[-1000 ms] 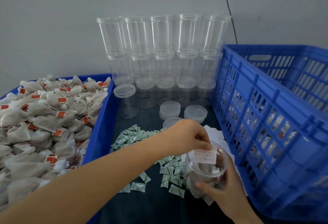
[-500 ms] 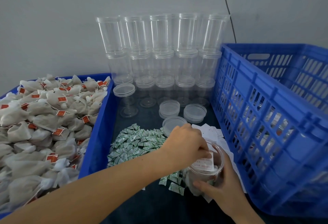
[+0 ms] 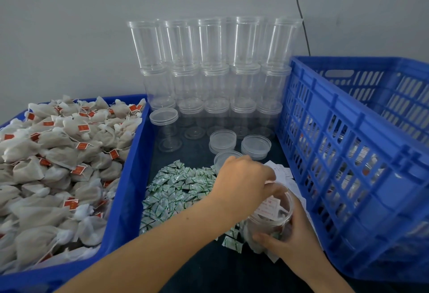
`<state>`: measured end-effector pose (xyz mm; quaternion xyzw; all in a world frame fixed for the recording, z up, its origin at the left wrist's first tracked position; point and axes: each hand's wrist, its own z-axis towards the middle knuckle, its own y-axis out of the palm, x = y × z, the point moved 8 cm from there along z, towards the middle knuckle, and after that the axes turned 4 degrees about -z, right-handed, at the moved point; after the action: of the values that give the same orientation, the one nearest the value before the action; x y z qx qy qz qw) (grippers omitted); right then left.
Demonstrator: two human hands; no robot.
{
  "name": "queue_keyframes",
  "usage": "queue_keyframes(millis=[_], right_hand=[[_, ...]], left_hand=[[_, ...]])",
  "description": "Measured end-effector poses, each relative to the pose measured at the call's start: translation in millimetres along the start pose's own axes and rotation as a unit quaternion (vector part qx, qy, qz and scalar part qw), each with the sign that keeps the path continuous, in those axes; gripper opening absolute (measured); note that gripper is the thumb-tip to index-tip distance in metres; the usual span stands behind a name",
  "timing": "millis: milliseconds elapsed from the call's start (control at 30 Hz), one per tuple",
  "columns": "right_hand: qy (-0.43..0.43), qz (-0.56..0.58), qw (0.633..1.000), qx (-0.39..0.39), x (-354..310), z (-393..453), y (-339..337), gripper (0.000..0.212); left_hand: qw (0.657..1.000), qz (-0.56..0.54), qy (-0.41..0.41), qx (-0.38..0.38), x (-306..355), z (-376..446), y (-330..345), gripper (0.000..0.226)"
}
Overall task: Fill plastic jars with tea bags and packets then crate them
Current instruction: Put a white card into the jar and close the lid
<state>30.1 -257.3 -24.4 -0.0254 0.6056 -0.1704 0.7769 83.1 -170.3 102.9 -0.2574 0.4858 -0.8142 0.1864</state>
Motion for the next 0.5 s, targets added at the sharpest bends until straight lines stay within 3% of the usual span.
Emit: queue_keyframes(millis=[67, 167, 333, 500], right_hand=[[0.015, -0.003, 1.000, 0.005, -3, -2, -1, 0.107], [0.027, -0.038, 0.999, 0.008, -7, -2, -8, 0.129], [0.011, -0.269, 0.957, -0.106, -44, 14, -14, 0.117], [0.050, -0.430, 0.876, -0.214, -75, 34, -12, 0.123]], left_hand=[[0.986, -0.143, -0.062, 0.049, -7, -9, -5, 0.060], [0.938, -0.320, -0.124, 0.055, -23, -36, 14, 0.081], [0.896, -0.422, -0.129, -0.052, -37, -72, 68, 0.113], [0.881, -0.453, -0.134, 0.000, -38, -69, 73, 0.089]])
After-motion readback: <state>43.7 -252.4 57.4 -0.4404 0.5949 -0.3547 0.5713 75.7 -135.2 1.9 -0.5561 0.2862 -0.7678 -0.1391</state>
